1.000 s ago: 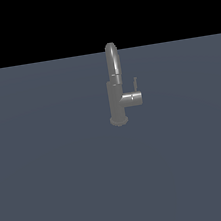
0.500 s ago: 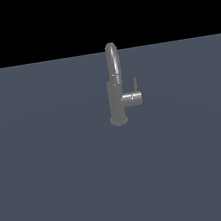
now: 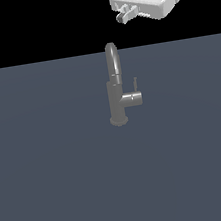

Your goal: Turn on the faucet by rotating a designated handle.

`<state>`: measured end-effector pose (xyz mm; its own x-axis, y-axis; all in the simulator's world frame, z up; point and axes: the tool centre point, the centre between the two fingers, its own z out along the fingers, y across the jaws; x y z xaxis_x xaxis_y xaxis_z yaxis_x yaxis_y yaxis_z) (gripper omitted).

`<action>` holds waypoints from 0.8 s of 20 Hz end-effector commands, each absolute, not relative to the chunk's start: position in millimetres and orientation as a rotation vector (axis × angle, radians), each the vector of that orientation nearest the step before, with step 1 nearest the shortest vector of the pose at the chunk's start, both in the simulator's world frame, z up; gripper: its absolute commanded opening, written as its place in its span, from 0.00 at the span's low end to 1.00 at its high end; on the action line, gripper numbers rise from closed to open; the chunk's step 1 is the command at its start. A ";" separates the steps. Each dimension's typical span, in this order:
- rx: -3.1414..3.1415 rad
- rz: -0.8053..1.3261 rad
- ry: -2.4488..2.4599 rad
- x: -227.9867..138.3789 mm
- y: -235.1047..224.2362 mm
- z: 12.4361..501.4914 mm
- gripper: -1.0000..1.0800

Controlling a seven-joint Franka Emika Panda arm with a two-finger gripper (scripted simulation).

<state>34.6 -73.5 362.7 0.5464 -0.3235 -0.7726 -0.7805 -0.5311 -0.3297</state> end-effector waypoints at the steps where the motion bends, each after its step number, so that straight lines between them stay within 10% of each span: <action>1: -2.029 0.900 0.920 45.1 -78.9 348.4 0.00; 16: -1.525 1.100 1.122 93.6 -106.1 239.5 0.00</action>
